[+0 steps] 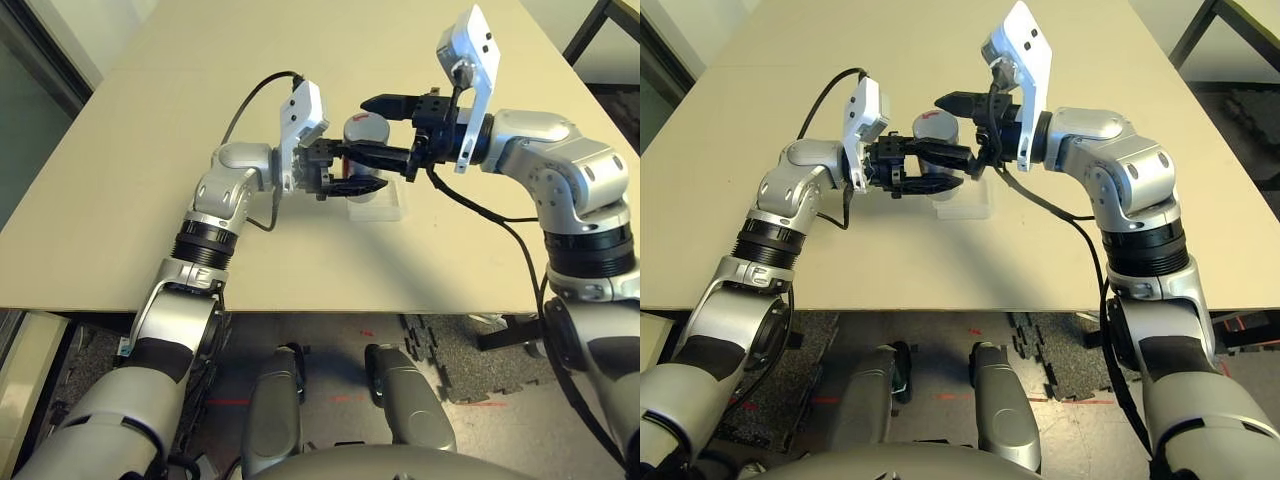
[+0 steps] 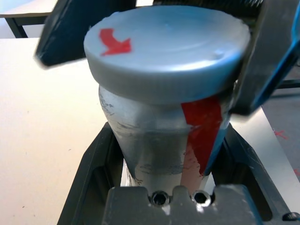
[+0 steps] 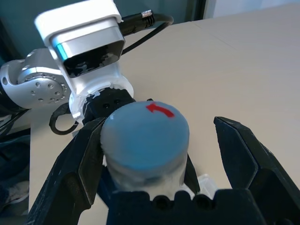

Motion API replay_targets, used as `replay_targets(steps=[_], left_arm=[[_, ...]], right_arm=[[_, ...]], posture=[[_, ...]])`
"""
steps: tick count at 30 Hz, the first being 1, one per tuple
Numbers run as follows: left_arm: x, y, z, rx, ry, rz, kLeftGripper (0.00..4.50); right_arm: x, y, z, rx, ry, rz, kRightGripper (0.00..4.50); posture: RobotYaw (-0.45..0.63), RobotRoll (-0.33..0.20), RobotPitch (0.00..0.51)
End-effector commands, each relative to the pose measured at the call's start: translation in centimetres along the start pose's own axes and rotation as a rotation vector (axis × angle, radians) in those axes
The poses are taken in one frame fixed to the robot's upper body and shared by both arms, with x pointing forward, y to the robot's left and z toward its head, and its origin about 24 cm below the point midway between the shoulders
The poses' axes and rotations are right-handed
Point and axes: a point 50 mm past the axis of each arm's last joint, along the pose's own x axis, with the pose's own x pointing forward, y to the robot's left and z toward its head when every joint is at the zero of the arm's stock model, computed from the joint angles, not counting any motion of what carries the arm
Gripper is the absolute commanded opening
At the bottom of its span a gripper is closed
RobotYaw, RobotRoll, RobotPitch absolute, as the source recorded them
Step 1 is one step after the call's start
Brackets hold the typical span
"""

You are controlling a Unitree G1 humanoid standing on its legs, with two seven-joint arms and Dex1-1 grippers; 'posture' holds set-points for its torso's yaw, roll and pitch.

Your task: Pour the medicine from the bottle into the box.

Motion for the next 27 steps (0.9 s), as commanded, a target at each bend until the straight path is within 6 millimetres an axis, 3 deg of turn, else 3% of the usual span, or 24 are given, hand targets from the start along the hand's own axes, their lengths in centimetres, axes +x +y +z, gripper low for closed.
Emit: replay_targets(steps=[1,17,27], left_arm=[[-0.4,0.2,-0.6,0.000,0.008,-0.005,2.77],[-0.8,0.5,-1.0,0.001,0.016,0.003,2.77],[-0.4,0.5,-0.8,0.005,0.014,-0.009,2.77]], right_arm=[[-1.2,0.1,0.4,0.006,-0.019,-0.018,4.50],[-2.8,0.7,-0.1,0.024,0.002,-0.004,4.50],[-1.1,1.2,0.4,-0.002,-0.008,0.034,4.50]], posture=[[-0.18,0.000,0.169],[-0.18,0.000,0.164],[-0.19,0.000,0.157]])
